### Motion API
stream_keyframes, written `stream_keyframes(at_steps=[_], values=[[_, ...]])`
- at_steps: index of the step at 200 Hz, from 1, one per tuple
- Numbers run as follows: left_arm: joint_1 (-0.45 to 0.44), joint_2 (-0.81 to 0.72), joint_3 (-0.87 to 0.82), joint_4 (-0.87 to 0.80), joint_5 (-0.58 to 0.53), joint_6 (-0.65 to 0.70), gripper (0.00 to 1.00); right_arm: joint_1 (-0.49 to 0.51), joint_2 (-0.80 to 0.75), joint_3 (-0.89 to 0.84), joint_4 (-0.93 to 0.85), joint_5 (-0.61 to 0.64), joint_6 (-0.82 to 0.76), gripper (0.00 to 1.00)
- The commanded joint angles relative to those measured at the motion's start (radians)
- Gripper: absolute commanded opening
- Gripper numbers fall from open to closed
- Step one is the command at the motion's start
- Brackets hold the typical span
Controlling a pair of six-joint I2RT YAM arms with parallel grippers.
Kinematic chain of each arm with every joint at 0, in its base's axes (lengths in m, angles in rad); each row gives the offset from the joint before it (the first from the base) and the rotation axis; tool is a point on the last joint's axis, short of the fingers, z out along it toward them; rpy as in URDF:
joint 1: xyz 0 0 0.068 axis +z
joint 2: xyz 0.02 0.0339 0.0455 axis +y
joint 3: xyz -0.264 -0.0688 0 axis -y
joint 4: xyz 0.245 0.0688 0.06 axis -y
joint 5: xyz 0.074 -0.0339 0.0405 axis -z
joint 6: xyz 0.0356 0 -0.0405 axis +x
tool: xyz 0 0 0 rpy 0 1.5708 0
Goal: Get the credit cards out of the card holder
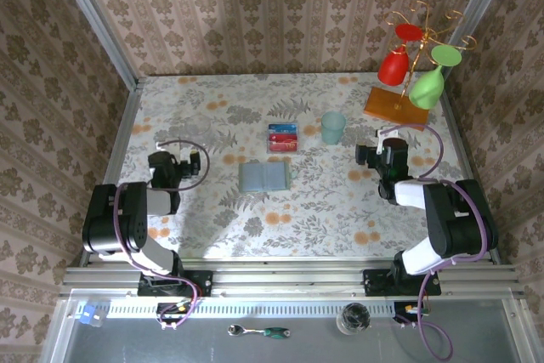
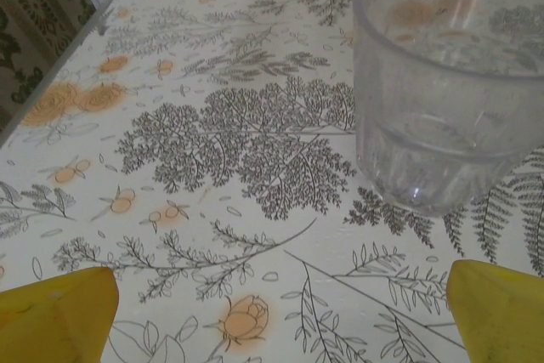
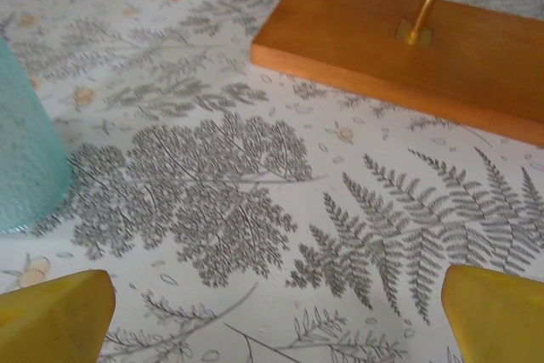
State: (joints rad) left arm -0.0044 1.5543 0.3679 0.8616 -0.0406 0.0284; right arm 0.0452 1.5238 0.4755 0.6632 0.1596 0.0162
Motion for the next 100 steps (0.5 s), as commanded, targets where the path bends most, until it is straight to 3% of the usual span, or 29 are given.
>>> stream_keyframes(at_steps=[1,14,63,100], values=[[-0.015,0.003,0.024,0.058,0.006,0.036,1.00,-0.009,-0.019,-0.043,0.124,-0.047,0.017,1.00],[-0.018,0.002,0.024,0.058,0.002,0.037,1.00,-0.010,0.016,-0.079,0.234,-0.054,0.010,1.00],[-0.029,0.002,0.020,0.064,0.002,0.051,1.00,-0.011,0.005,-0.070,0.196,-0.054,0.014,1.00],[0.004,0.002,0.030,0.046,0.064,0.029,1.00,-0.013,0.005,-0.069,0.190,-0.058,0.014,1.00]])
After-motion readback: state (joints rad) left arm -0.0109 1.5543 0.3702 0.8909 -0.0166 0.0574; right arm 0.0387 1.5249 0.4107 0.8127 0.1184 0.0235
